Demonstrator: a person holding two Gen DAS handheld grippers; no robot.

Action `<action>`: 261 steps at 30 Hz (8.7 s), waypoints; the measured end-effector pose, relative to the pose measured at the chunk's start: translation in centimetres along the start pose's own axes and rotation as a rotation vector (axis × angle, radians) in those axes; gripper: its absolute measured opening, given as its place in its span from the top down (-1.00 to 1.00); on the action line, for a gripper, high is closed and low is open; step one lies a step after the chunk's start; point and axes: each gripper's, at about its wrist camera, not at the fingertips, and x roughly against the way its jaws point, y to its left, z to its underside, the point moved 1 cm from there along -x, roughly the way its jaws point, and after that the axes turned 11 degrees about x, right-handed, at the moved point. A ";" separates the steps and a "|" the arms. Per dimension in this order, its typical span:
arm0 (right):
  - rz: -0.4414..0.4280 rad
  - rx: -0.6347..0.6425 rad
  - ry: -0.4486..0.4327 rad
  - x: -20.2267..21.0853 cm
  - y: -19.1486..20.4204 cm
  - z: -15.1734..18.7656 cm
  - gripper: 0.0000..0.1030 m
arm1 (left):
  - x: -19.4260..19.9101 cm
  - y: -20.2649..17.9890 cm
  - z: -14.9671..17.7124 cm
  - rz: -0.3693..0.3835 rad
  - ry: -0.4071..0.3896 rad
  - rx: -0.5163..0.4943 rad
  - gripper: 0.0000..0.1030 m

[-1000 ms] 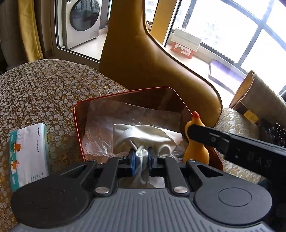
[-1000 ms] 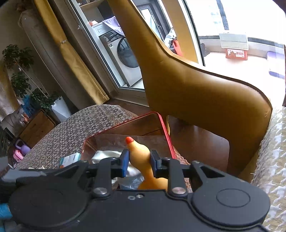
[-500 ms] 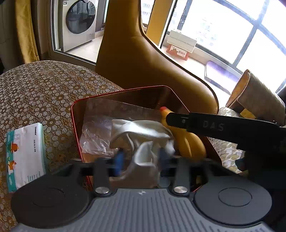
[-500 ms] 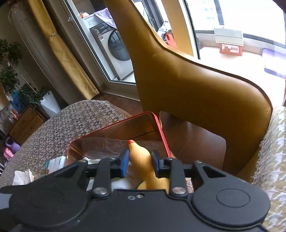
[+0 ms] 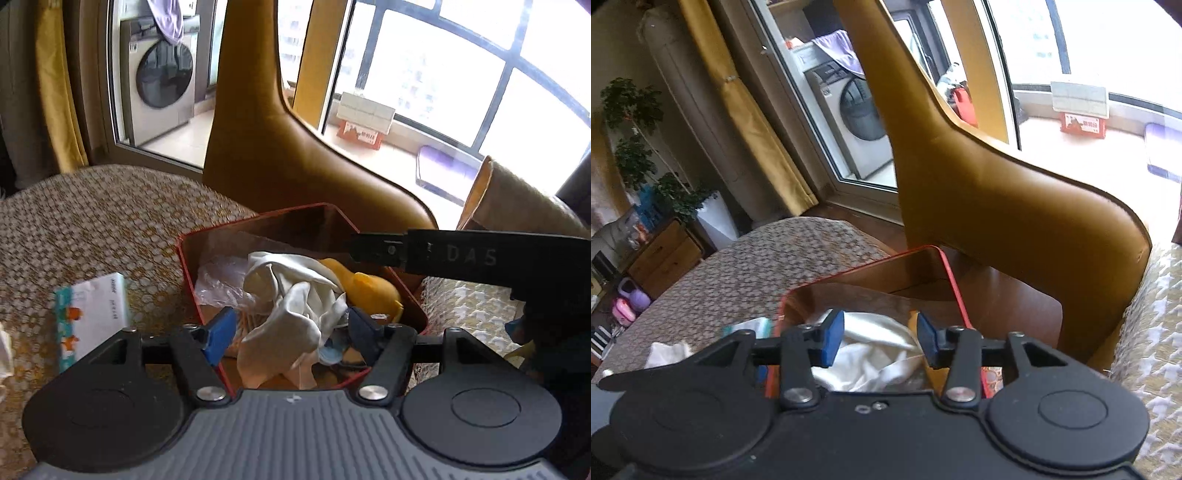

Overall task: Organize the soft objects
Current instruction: 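Open both tools to drop the cloth and chicken into the tin, then move both tools back toward the bunny plush and gauze cloth, then grasp the white gauze cloth with the right tool while the left tool grasps it too, then lift the gauze cloth with both tools and carry it over the red tin, then lower the gauze into the tin and open both tools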

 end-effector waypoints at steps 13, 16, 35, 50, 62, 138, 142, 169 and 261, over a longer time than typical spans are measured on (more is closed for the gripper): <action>-0.078 0.097 -0.044 7.3 5.0 1.8 -0.02 | 10.3 2.5 2.2 -0.026 -0.119 -0.022 -0.41; -0.098 0.112 -0.054 8.3 6.5 2.1 -0.09 | 12.2 3.6 2.7 -0.034 -0.131 -0.012 -0.41; -0.235 0.240 -0.058 10.2 17.4 4.5 -0.35 | 21.4 12.8 7.3 -0.129 -0.216 0.058 -0.65; -0.309 0.345 -0.013 6.6 24.3 4.3 -0.79 | 23.2 21.4 10.2 -0.188 -0.244 0.216 -0.94; -0.356 0.447 0.067 0.0 29.5 2.1 -0.99 | 21.0 25.5 12.6 -0.272 -0.278 0.300 -0.99; -0.383 0.467 0.069 -7.5 29.0 0.9 0.93 | 13.5 26.8 12.3 -0.481 -0.273 0.374 0.58; -0.368 0.464 0.016 -4.7 28.4 0.4 0.93 | 14.4 25.7 12.5 -0.487 -0.278 0.361 0.59; -0.319 0.481 -0.136 12.7 20.7 0.3 0.93 | 22.3 12.9 9.5 -0.272 -0.328 0.161 0.58; 0.056 0.292 0.066 -2.7 4.5 4.3 0.40 | -2.2 0.8 -1.5 -0.066 -0.040 0.025 -0.45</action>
